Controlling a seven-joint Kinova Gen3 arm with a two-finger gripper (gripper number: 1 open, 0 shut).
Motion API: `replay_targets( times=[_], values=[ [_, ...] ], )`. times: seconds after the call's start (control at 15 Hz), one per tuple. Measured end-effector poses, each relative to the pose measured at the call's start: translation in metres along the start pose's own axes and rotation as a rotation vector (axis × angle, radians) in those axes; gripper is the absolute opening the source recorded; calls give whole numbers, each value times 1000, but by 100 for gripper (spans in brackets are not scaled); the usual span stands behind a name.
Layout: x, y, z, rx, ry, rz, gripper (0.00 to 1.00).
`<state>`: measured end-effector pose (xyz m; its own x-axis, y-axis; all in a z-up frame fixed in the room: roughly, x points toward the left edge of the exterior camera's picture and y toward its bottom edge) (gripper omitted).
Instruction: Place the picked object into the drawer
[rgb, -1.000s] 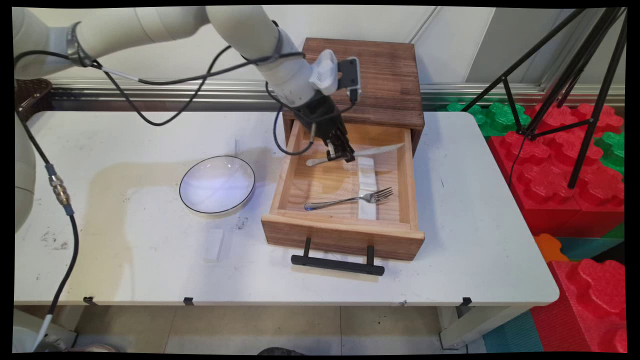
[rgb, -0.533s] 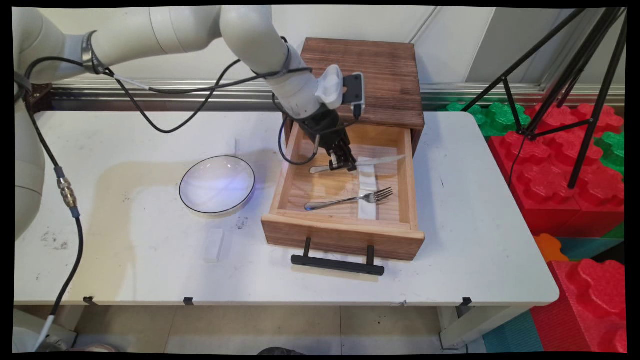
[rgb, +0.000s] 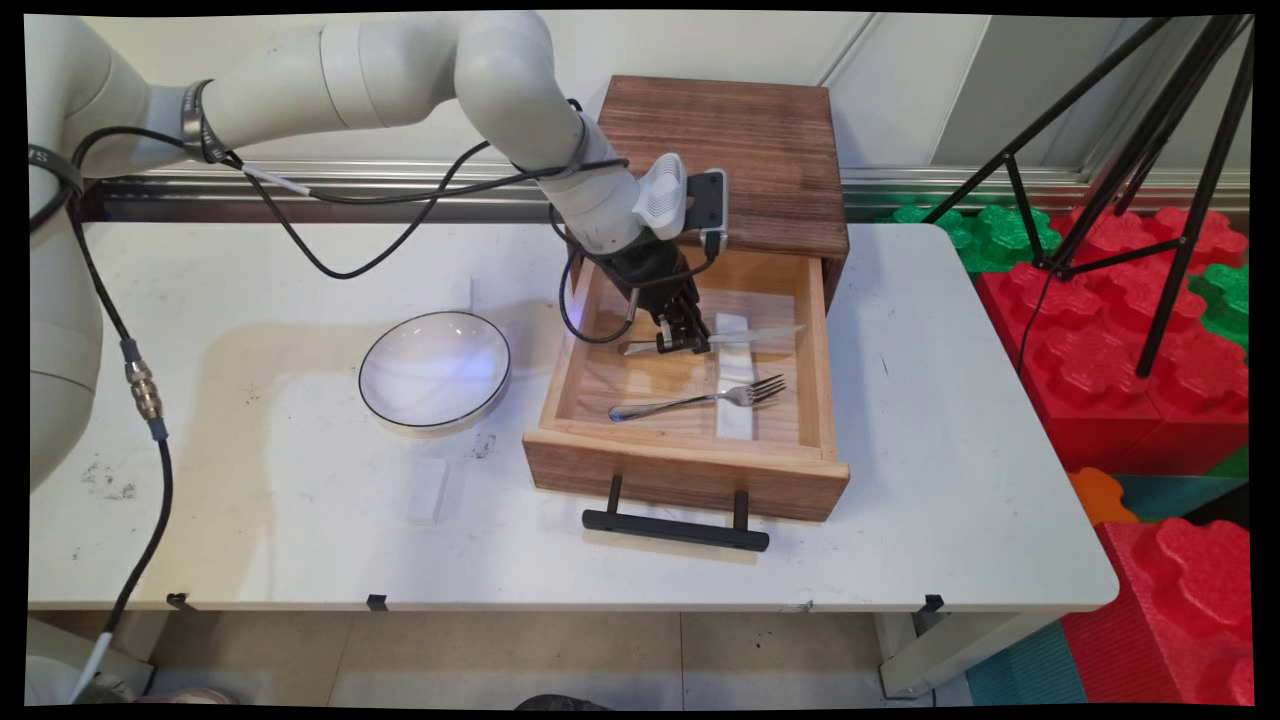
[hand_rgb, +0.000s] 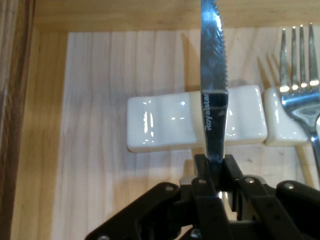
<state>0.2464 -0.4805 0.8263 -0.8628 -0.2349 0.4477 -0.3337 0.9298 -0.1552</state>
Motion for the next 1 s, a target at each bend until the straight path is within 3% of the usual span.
replay_targets(
  times=[0.6, 0.67, 1.0],
  values=[
    [2, -4, -2, 17, 15, 5, 0],
    [2, -4, -3, 18, 15, 3, 100],
    [0, -4, -7, 21, 14, -3, 100]
  ],
)
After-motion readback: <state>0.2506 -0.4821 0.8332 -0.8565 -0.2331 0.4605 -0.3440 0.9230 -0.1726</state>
